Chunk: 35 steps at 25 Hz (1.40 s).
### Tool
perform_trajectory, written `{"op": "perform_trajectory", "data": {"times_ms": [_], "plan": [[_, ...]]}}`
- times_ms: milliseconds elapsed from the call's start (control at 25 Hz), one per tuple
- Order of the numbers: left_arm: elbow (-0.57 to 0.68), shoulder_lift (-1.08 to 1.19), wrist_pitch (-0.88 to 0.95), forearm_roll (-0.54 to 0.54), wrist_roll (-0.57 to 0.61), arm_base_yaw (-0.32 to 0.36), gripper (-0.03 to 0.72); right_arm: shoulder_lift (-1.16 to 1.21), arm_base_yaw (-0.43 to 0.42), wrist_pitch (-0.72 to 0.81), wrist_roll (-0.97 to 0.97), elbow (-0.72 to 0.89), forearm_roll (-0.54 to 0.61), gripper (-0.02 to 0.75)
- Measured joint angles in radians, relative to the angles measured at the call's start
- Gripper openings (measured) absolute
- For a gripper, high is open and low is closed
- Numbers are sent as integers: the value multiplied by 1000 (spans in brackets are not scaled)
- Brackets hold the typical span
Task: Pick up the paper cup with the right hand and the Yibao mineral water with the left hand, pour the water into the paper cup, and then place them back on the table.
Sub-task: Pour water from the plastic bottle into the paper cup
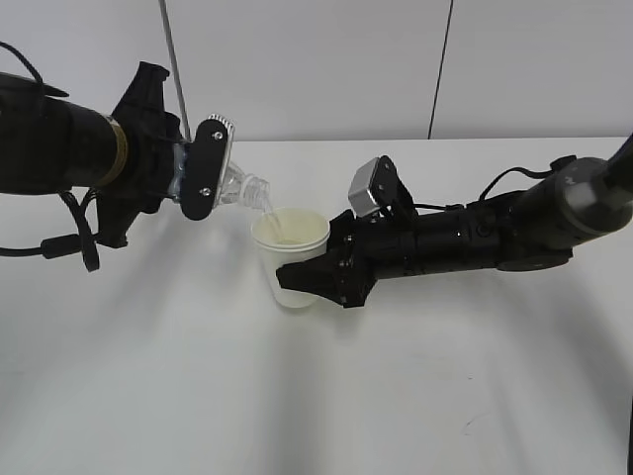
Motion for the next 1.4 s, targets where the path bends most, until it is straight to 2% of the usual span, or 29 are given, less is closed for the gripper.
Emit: {"op": "perform_trajectory", "data": {"times_ms": [1080,1400], "plan": [[0,0,-3,11,-55,-6,347,0,0,2,0,0,-4,521],[0,0,-17,11,-241,-6,347,0,0,4,0,0,-1,521]]}}
